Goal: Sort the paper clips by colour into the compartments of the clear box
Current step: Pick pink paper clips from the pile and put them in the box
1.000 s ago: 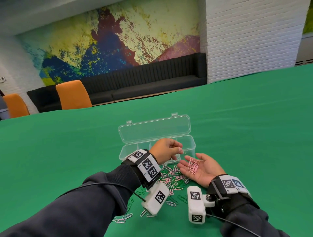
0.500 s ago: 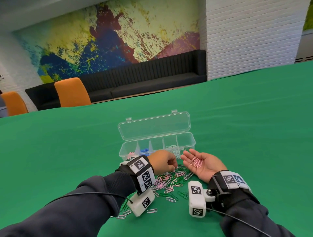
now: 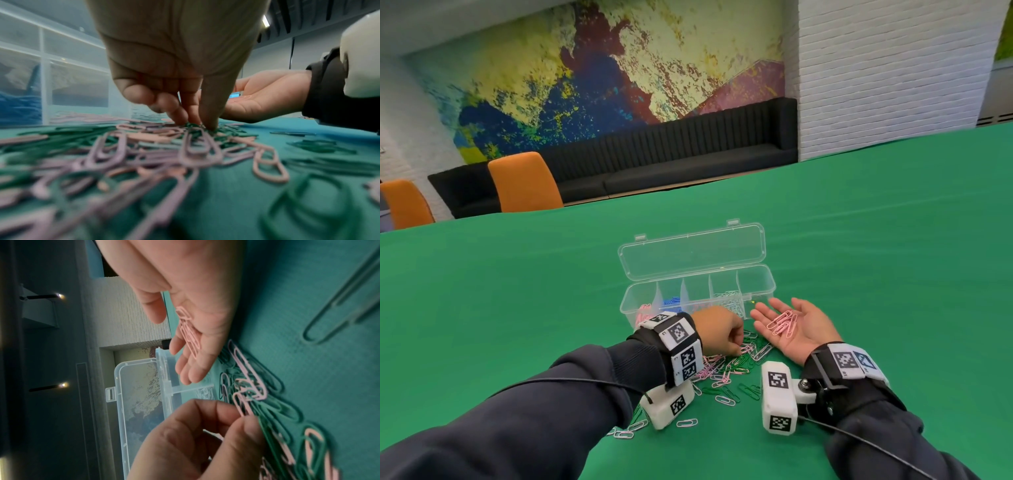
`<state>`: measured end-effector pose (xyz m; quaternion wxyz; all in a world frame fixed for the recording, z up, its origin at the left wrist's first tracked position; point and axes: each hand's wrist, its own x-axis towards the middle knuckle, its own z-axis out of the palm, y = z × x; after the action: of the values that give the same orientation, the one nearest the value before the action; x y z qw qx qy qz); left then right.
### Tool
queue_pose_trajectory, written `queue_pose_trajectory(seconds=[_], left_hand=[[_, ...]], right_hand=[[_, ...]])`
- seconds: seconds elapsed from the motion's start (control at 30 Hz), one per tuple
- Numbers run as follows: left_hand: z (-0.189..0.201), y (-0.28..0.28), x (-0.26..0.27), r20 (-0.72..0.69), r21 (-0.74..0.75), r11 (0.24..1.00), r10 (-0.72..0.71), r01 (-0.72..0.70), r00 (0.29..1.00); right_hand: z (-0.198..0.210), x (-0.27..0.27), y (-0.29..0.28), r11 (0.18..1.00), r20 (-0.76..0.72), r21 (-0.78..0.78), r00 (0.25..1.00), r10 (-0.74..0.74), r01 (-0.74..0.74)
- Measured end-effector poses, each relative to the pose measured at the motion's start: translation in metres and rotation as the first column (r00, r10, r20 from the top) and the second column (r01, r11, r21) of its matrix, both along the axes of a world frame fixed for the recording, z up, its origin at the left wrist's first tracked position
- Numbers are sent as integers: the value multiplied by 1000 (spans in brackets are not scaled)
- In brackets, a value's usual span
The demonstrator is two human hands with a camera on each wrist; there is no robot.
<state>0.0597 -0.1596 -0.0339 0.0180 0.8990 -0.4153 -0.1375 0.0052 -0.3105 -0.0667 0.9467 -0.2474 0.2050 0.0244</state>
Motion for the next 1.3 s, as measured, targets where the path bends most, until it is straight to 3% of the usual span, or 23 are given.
queue_pose_trajectory(seconds=[0.2, 0.33, 0.5, 0.7, 0.8, 0.93, 1.03, 1.2, 1.3], left_hand=[[1, -9, 0, 11, 35, 999, -13, 13, 1000], [5, -8, 3, -4, -160, 985, 57, -57, 998], [21, -17, -1, -200, -507, 821, 184, -262, 962], [34, 0, -7, -393, -598, 690, 191, -407, 900], [37, 27, -8, -526, -657, 543, 167, -523, 834], [36, 68, -4, -705, -677, 225, 74, -701, 705], [28, 98, 3, -771, -637, 31, 8, -770, 637], [12, 139, 21, -835, -500, -245, -117, -831, 537], [2, 154, 33, -851, -407, -346, -194, -846, 488]], right_hand=[[0, -1, -1, 1000, -4, -4, 1000, 6, -6], [3, -2, 0, 1000, -17, -9, 1000, 5, -6], [2, -3, 2, 996, -17, 19, 996, 89, -88], [3, -4, 4, 991, 26, 26, 991, 129, -130], [3, -4, 6, 989, 38, 26, 988, 146, -147], [2, -5, 6, 991, 2, 10, 991, 130, -130], [2, -5, 5, 989, -24, 10, 989, 147, -147], [4, -6, -1, 986, -23, 3, 986, 168, -168], [8, -9, 3, 993, -15, 33, 993, 117, -116]])
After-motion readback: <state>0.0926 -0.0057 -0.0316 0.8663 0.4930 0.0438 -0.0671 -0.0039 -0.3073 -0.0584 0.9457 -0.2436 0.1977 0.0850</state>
